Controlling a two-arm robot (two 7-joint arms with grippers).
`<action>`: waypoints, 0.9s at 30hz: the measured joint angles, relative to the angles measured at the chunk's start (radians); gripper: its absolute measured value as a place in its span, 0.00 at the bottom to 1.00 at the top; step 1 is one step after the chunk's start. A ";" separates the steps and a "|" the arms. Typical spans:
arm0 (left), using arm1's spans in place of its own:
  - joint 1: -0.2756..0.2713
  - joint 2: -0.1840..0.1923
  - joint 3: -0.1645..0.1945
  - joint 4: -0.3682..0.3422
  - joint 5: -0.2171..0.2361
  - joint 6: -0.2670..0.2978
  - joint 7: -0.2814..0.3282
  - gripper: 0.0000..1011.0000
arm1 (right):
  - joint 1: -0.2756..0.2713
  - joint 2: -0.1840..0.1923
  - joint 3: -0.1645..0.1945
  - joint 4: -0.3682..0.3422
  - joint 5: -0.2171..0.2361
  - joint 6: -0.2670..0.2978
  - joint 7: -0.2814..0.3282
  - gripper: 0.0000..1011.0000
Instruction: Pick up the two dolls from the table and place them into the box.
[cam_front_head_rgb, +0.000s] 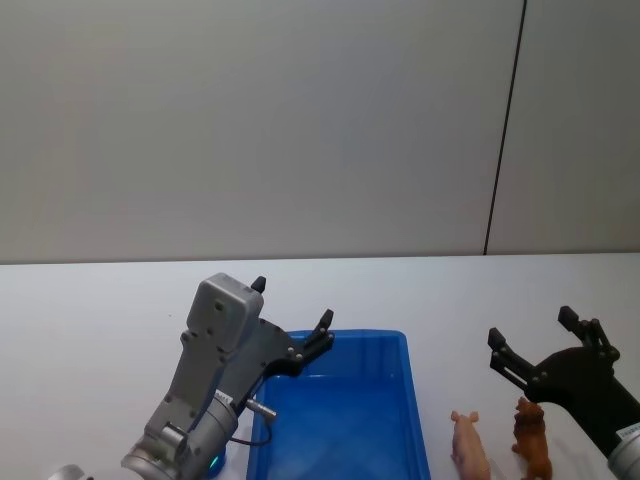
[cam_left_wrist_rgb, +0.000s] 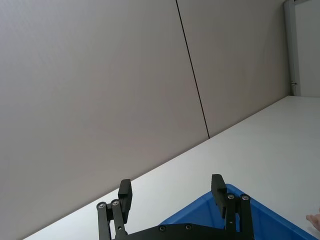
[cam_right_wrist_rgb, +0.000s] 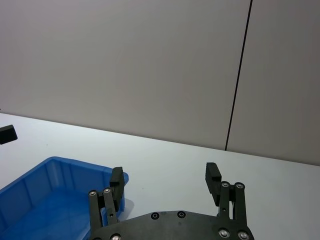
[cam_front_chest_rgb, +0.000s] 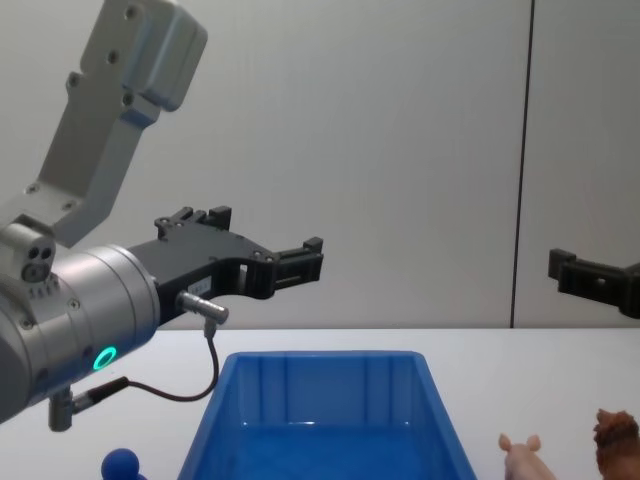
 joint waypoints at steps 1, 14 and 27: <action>0.000 0.000 0.000 0.000 0.000 0.000 0.000 0.99 | 0.000 0.000 0.000 0.000 0.000 0.000 0.000 0.99; 0.000 0.000 0.000 0.000 0.000 0.000 0.000 0.99 | -0.001 0.000 0.000 0.000 0.000 0.003 0.000 0.99; 0.000 0.000 0.000 0.000 0.000 0.000 0.000 0.99 | -0.035 0.002 0.002 -0.028 0.011 0.065 -0.055 0.99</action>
